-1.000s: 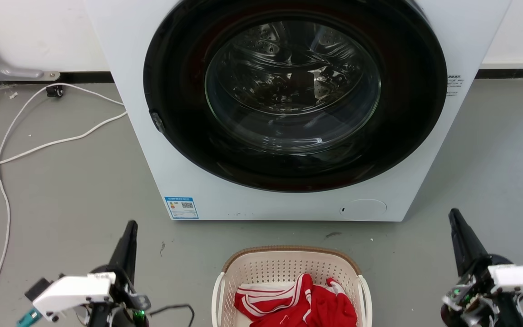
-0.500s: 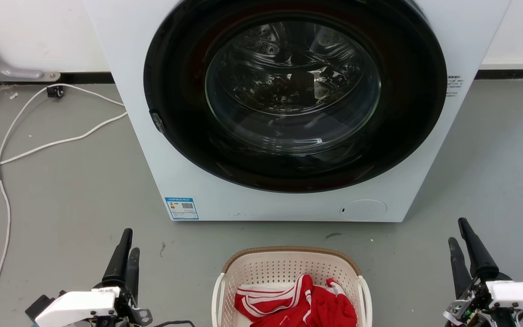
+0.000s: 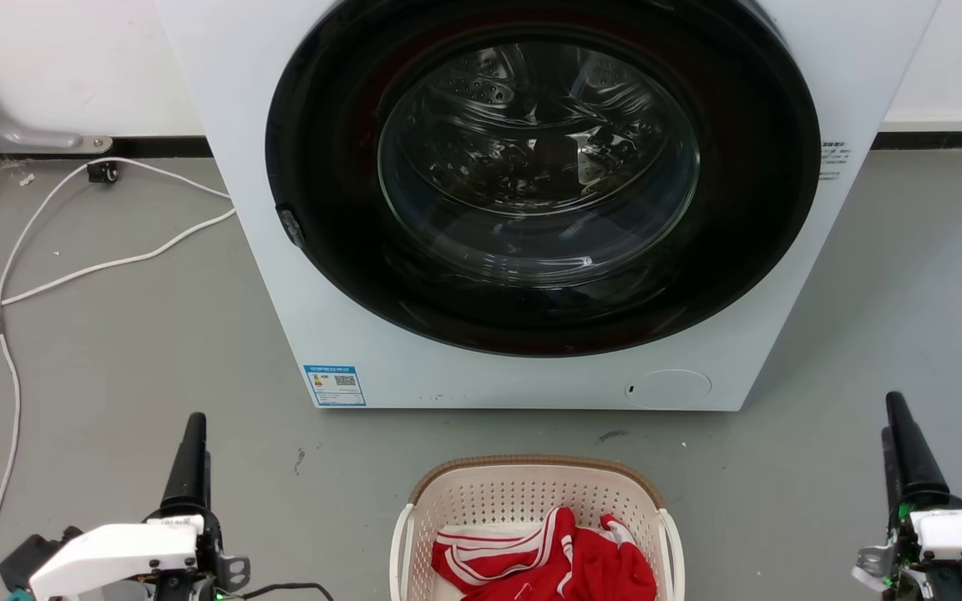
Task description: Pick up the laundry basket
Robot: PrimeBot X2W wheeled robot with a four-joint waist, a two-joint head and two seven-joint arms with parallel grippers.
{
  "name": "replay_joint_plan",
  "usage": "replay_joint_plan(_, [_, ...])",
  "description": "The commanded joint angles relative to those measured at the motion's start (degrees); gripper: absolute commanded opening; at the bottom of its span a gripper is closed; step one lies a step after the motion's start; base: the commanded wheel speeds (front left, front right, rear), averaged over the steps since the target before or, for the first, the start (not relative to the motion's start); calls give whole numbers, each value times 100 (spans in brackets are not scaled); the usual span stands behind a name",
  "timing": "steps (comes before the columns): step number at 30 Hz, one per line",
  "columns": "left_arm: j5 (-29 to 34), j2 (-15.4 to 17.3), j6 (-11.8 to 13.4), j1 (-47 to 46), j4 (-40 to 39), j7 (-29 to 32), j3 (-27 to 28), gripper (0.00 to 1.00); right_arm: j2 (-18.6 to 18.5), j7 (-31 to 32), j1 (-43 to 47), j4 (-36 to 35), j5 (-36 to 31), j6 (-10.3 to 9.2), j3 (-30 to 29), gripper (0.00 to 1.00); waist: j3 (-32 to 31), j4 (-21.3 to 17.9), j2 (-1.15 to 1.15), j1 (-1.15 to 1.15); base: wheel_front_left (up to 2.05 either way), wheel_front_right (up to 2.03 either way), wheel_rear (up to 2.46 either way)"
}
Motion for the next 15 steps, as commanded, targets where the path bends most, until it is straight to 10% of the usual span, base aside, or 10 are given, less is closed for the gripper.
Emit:
replay_joint_plan(1, [209, 15, 80, -22, -200, -64, 60, 100, -20, -68, -152, -203, -334, 2, -61, 100, -1, 2, 0, 0, 0, 0, 0])
replay_joint_plan(15, [1414, 19, 266, 62, -1206, -358, 100, 100, -20, -363, -135, -1441, -2945, 2, 144, 100, 8, 25, 0, 0, 0, 0, 0])
